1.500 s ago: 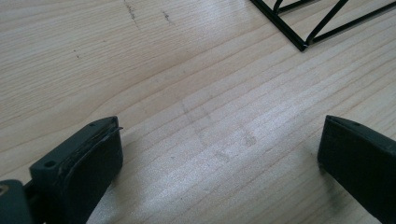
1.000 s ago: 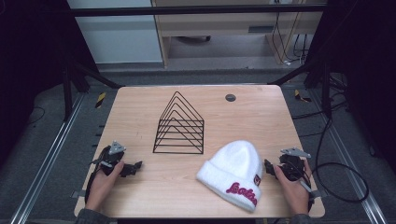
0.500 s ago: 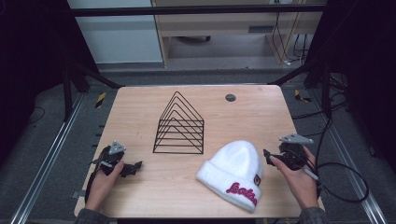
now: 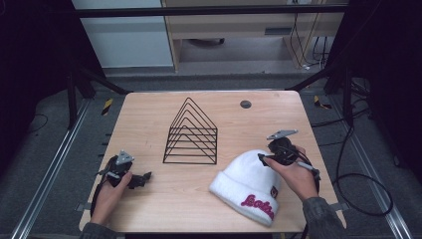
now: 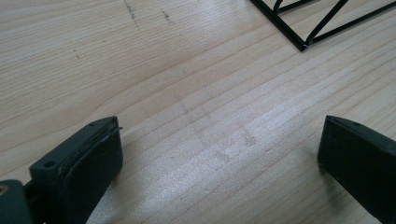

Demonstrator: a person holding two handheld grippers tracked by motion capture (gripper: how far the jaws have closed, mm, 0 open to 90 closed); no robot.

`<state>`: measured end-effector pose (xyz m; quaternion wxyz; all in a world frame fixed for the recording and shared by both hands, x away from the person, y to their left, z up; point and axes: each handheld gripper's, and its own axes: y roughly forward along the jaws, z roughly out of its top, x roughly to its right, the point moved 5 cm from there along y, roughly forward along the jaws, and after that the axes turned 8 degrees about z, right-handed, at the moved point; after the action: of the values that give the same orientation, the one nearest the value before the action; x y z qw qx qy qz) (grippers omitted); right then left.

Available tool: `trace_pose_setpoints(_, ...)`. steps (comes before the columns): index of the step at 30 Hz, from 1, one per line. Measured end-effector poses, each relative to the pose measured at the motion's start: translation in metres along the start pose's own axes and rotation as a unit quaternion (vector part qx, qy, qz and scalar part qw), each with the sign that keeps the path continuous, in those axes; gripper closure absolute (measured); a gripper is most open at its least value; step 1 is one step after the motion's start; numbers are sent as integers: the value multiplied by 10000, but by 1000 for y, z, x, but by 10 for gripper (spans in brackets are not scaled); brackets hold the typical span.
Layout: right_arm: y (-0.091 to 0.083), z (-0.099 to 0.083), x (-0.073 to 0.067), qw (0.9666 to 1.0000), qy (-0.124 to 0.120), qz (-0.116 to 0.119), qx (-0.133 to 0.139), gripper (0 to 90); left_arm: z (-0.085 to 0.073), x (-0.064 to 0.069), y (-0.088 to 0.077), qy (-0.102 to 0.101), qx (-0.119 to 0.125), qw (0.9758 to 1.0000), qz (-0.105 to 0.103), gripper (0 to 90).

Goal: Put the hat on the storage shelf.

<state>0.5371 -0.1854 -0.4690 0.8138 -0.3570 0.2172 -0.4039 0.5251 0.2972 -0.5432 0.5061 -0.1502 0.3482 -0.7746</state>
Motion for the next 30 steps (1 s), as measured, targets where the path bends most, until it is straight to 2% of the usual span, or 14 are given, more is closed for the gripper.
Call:
trace_pose_setpoints(1,0,0,0,10000,0,0,0,447,0,0,0,0,0,10000,0,0)
trace_pose_setpoints(3,7,-2,6,9998,149,156,-24,496,0,0,0,10,-6,10000,0,0)
trace_pose_setpoints(7,14,-4,10,9997,180,146,-121,508,0,0,0,11,-7,10000,0,0)
trace_pose_setpoints(8,19,-7,14,9995,207,79,-216,516,0,0,0,9,-4,10000,1,0)
trace_pose_setpoints(12,29,-13,20,9987,316,106,-374,524,0,0,0,1,1,10000,0,0)
trace_pose_setpoints(17,38,-18,19,9981,294,161,-523,563,0,0,0,-4,3,10000,0,0)
trace_pose_setpoints(30,45,-19,16,9963,309,277,-756,684,0,0,0,3,-1,10000,-1,0)
